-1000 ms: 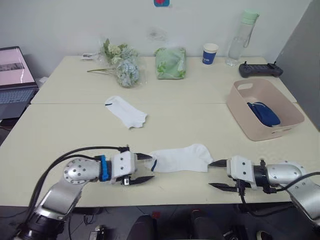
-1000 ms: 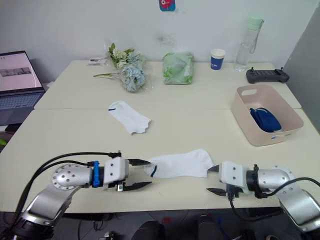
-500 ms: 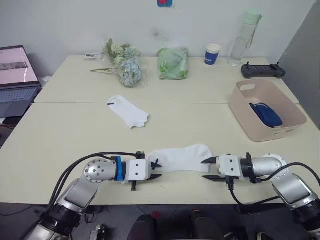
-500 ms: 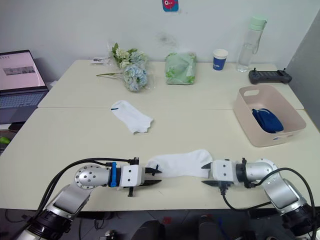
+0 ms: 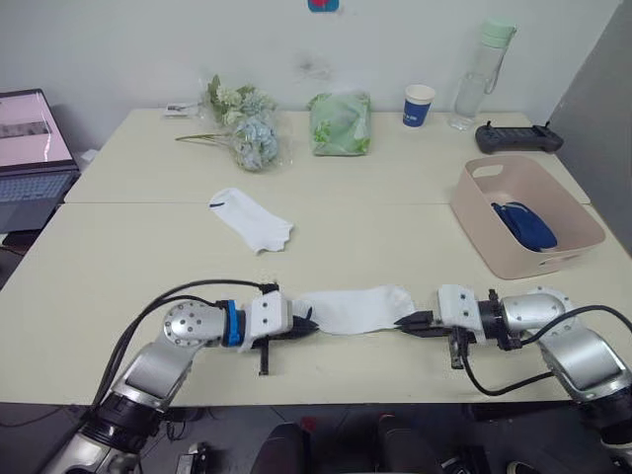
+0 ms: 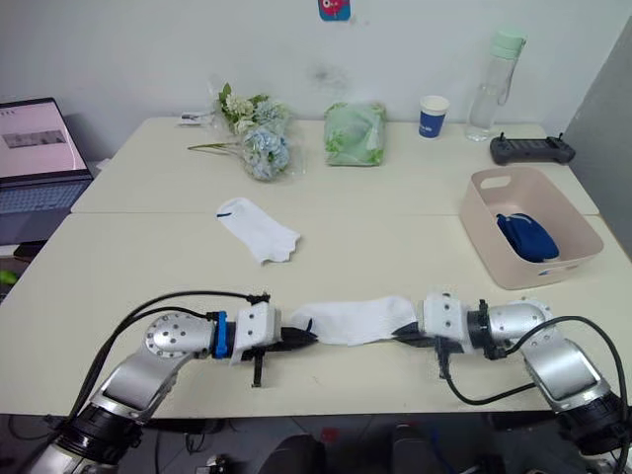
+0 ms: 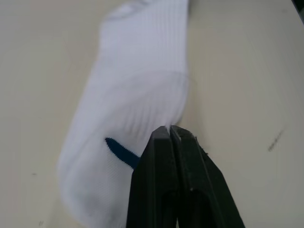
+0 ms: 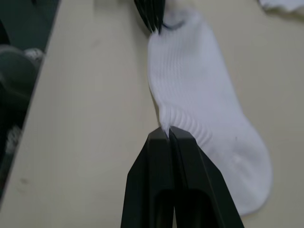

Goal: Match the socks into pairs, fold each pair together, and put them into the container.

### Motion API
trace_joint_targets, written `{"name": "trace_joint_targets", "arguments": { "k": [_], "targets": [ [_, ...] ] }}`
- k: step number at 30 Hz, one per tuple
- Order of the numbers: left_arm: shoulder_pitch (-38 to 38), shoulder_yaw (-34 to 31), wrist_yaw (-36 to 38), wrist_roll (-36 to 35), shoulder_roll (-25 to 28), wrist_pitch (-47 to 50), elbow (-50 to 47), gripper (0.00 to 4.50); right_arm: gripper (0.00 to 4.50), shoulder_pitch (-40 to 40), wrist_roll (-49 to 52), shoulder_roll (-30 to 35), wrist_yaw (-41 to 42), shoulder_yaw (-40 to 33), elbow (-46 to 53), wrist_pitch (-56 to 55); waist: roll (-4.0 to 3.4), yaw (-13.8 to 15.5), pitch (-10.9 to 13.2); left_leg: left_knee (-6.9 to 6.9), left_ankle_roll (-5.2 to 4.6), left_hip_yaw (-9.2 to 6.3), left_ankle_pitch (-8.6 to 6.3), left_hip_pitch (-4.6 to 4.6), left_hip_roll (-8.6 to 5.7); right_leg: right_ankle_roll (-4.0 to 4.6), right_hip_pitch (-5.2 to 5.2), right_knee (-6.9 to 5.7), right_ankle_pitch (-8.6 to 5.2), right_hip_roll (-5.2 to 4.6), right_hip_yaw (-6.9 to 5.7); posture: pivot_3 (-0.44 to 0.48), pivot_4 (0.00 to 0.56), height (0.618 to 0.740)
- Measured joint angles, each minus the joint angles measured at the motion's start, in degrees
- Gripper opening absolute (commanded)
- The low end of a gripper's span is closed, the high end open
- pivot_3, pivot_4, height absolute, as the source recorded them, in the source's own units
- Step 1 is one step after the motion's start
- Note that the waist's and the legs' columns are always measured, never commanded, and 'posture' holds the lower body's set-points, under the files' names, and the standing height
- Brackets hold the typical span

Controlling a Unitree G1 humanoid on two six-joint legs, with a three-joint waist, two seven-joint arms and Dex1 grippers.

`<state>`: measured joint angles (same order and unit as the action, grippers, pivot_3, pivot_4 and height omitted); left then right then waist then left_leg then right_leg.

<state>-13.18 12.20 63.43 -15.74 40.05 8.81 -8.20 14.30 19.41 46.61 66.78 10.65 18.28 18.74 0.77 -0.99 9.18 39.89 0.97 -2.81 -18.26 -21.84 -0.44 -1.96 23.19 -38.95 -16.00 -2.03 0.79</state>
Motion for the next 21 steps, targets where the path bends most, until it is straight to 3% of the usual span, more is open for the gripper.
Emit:
{"name": "trace_joint_targets", "arguments": {
  "k": [4, 8, 13, 21],
  "targets": [
    [-5.79, -5.83, 1.38, -11.20, 2.51, 15.38, -3.08, 0.00, 0.03, 4.29, 12.25, 1.53, -0.19, -5.98, 3.09, 15.08, 0.00, -0.02, 0.00, -0.01, 0.00, -0.03, 0.00, 0.04, -0.01, 0.00, -0.04, 0.03, 0.00, 0.02, -0.06, 0.000, 0.150, 0.740],
    [-11.90, -7.85, 0.28, -14.34, 1.54, 23.14, 0.31, 0.00, 0.03, 7.78, 15.59, 0.28, -2.72, -8.06, 0.06, 21.04, 0.01, -0.04, 0.00, -0.02, 0.00, -0.01, 0.00, 0.01, -0.05, -0.01, -0.01, 0.04, 0.00, 0.05, -0.03, 0.000, 0.150, 0.740],
    [-8.58, -5.86, 6.09, -15.11, 6.93, 25.64, -5.25, 0.00, 0.03, 6.29, 16.78, 4.55, 0.05, -7.43, 2.81, 23.75, 0.00, -0.38, 0.02, -0.13, 0.00, -0.01, -0.01, -0.10, 0.00, -0.03, 0.09, 0.16, -0.02, 0.00, 0.00, 0.000, 0.150, 0.740],
    [-3.64, -7.98, 10.48, -22.05, 13.93, 31.30, -16.62, 0.00, 0.03, 4.50, 28.42, 9.51, 2.33, -9.64, 13.10, 32.50, 0.01, -0.40, 0.03, -0.06, -0.03, -0.04, -0.02, -0.01, 0.01, -0.03, 0.00, 0.06, -0.02, 0.00, -0.03, 0.000, 0.150, 0.740]
  ]
}}
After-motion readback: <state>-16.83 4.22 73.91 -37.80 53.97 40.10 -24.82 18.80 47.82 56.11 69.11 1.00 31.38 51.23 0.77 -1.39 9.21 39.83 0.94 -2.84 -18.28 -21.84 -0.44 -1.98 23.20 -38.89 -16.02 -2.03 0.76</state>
